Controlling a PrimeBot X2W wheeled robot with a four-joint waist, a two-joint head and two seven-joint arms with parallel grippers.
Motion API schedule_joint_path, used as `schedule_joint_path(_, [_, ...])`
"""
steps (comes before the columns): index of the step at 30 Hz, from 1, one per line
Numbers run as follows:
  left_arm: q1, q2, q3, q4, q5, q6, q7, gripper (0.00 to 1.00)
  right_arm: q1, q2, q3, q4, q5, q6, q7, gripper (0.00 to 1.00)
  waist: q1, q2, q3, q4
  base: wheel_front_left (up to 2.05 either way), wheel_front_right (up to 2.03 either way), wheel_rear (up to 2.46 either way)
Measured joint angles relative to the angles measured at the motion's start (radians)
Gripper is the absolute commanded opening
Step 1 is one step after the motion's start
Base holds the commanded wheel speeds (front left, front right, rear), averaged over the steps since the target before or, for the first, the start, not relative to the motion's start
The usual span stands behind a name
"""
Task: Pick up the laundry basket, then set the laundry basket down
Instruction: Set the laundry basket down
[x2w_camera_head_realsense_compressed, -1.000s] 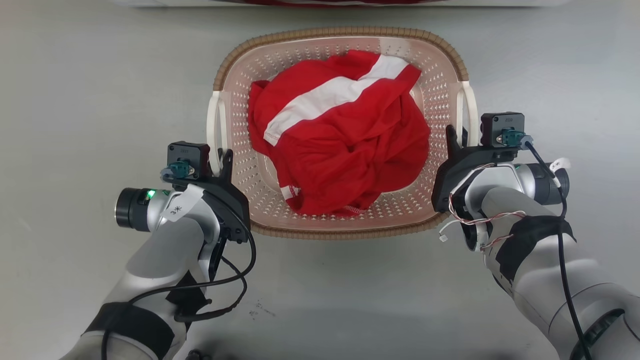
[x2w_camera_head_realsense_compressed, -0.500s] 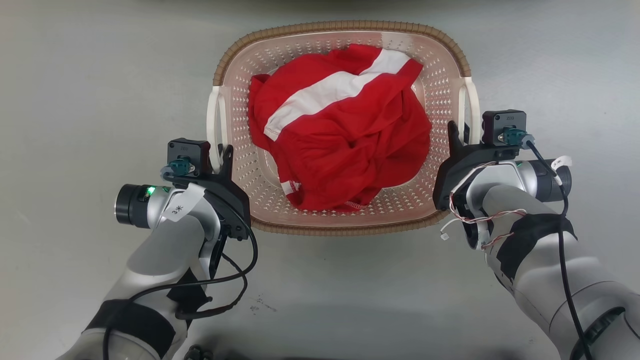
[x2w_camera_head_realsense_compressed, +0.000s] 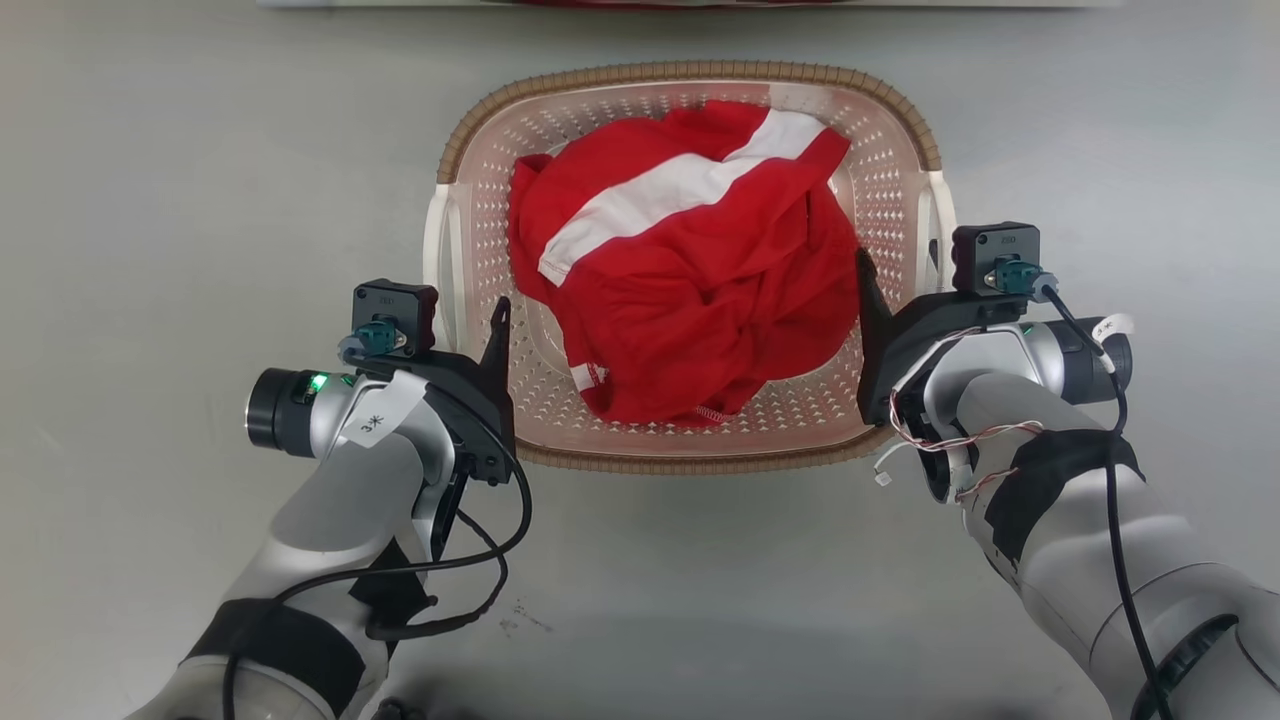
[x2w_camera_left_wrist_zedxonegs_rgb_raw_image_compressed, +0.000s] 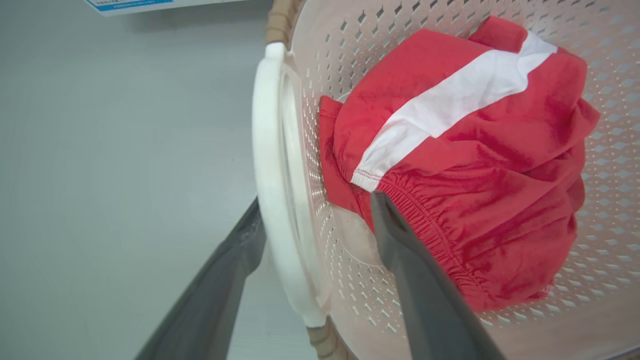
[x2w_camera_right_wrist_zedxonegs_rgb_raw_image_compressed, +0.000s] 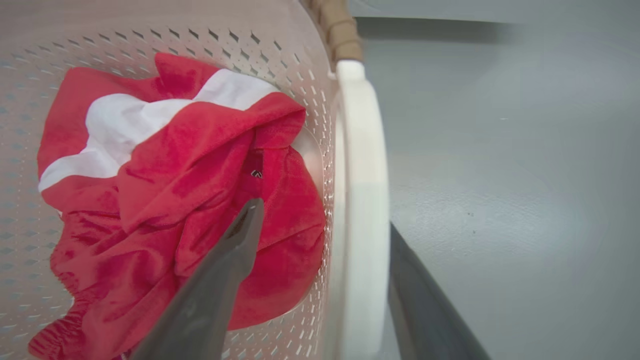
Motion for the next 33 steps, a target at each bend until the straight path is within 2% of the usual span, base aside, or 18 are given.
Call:
schedule_joint_path(16, [0.004, 0.006, 0.008, 0.033, 0.000, -0.002, -0.006, 1.00, 0.008, 0.000, -0.010, 0.028, -0.001, 0.002, -0.009, 1.00, 0.0000, 0.0000, -0.117, -0.011, 0.00, 0.00, 0.00])
schedule_joint_path(33, [0.102, 0.012, 0.039, 0.025, -0.003, -0.027, -0.007, 1.00, 0.102, 0.002, -0.035, 0.025, 0.001, 0.045, -0.018, 1.00, -0.0001, -0.0001, -0.339, -0.013, 0.00, 0.00, 0.00])
